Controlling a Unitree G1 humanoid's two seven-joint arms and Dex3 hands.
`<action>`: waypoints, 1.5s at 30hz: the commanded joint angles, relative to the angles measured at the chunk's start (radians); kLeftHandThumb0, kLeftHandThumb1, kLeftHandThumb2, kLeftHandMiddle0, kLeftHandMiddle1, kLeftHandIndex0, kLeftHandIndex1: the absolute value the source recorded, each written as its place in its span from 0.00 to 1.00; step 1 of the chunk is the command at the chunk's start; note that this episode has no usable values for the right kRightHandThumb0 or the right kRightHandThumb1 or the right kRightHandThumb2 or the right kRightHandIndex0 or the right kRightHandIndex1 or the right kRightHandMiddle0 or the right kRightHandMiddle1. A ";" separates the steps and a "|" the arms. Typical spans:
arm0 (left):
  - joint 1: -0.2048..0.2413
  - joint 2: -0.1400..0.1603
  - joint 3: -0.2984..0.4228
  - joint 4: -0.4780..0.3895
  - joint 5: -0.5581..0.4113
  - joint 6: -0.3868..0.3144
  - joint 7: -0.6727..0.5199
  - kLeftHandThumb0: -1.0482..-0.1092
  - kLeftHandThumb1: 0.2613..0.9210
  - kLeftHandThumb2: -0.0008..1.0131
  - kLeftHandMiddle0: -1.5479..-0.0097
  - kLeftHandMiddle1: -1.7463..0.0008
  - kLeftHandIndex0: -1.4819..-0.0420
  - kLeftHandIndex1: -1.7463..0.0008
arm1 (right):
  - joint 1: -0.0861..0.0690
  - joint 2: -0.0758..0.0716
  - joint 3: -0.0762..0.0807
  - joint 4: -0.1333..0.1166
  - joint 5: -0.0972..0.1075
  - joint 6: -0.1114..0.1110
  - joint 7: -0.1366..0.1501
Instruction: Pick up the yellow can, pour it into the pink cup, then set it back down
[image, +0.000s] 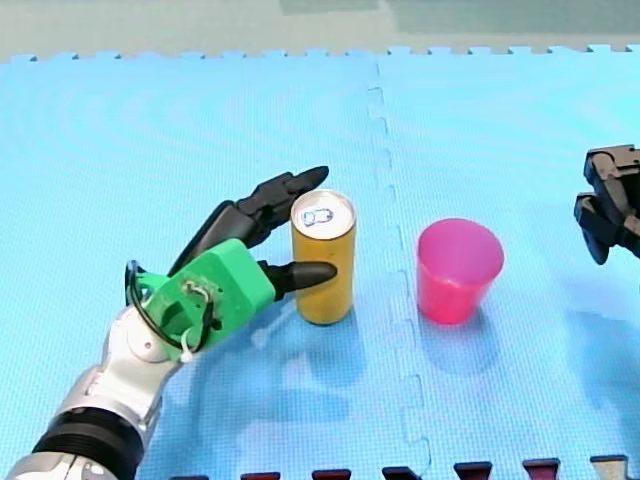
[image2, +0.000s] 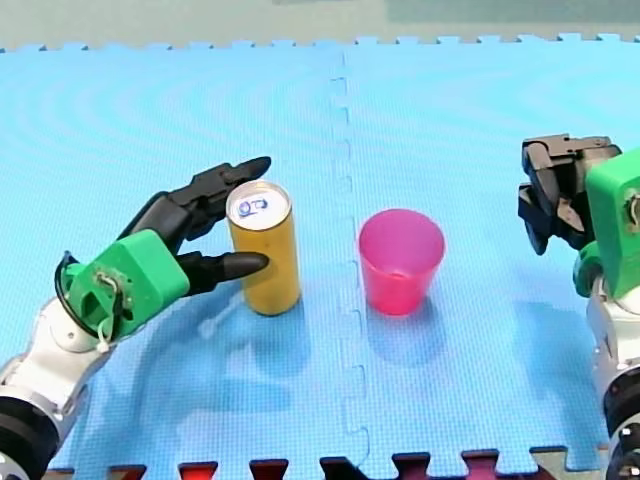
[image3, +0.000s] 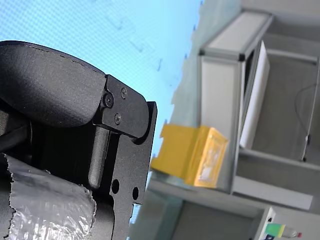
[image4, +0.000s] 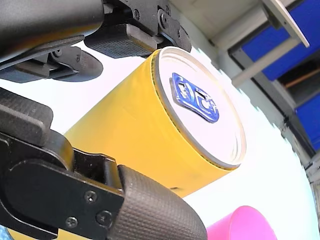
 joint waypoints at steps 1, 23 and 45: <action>-0.009 -0.002 -0.004 0.007 0.003 -0.009 0.004 0.00 0.95 0.00 0.75 1.00 0.77 1.00 | -0.004 -0.006 0.000 0.000 0.002 0.001 0.000; -0.037 -0.015 -0.017 0.051 0.011 -0.020 0.010 0.00 0.98 0.01 0.75 1.00 0.77 1.00 | 0.002 -0.008 0.006 -0.005 -0.002 -0.007 -0.004; -0.021 -0.089 0.098 0.077 -0.068 -0.082 0.208 0.71 0.75 0.00 0.21 0.97 0.29 0.99 | 0.001 -0.014 0.007 0.001 -0.001 -0.005 -0.004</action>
